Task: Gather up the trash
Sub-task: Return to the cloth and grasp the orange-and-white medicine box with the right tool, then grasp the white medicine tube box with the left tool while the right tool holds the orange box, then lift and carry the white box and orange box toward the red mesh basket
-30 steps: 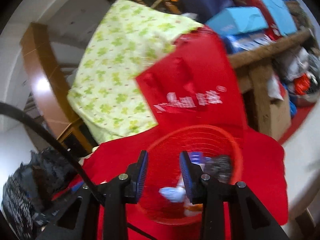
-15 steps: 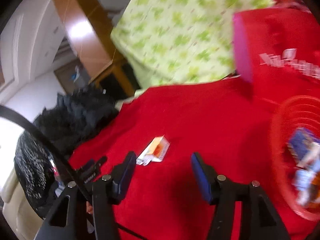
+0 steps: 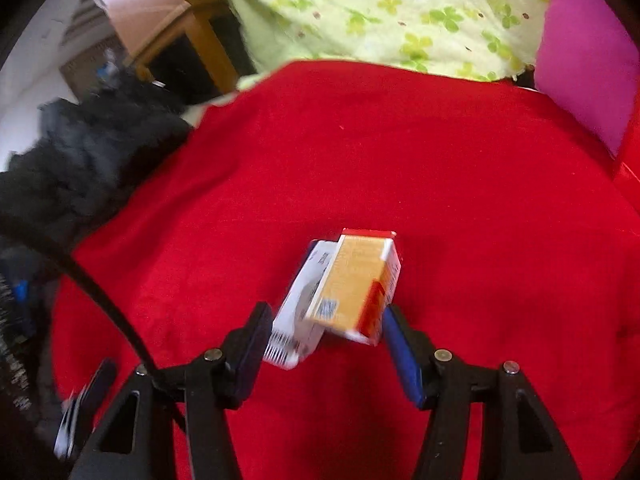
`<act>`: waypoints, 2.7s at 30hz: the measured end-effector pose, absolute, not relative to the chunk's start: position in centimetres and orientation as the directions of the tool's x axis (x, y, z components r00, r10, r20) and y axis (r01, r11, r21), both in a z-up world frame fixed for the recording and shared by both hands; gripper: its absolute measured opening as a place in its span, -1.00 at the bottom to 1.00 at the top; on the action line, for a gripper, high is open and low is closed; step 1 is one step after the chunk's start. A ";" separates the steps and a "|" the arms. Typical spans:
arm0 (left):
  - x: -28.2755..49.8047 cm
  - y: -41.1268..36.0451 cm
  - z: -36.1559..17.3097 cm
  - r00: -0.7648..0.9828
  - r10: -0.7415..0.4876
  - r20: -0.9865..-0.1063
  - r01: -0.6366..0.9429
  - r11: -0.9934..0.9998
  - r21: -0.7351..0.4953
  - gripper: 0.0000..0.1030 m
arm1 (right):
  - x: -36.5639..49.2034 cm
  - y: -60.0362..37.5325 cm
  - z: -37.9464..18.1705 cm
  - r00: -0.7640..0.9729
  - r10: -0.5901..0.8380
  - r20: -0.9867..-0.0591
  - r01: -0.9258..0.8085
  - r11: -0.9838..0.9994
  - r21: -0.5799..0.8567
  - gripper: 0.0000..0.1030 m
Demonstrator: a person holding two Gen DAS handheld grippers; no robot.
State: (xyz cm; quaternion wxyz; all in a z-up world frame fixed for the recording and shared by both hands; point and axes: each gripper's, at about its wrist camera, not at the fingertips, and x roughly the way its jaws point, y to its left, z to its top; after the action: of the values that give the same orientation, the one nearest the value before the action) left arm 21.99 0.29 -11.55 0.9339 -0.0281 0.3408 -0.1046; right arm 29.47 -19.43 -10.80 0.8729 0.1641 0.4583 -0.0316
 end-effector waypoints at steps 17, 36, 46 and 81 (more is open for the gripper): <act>23.0 0.7 -11.6 0.732 -0.265 -0.627 0.194 0.964 -0.180 0.41 | 31.0 -21.9 -13.7 0.490 0.018 -0.872 0.279 0.944 0.177 0.00; 27.2 -8.2 -13.7 0.590 -0.376 -0.714 0.355 0.916 -0.189 0.41 | 14.0 -30.9 -12.5 0.590 0.067 -0.805 0.220 0.945 0.240 0.00; 31.1 -11.0 -16.4 0.558 -0.321 -0.765 0.294 0.939 -0.179 0.41 | 10.2 -32.7 -12.9 0.646 0.108 -0.756 0.186 0.938 0.293 0.00; 10.1 -11.3 -3.4 0.791 -0.291 -0.539 0.373 0.926 0.048 -0.32 | 0.0 -30.6 -3.8 0.810 0.065 -0.583 0.156 0.934 0.320 0.00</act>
State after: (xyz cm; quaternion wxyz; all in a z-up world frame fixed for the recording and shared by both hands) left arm 10.11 -11.26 -3.42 0.9431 0.0762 0.2714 -0.1761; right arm -0.04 -30.59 -3.83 0.9342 0.1796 0.3073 -0.0245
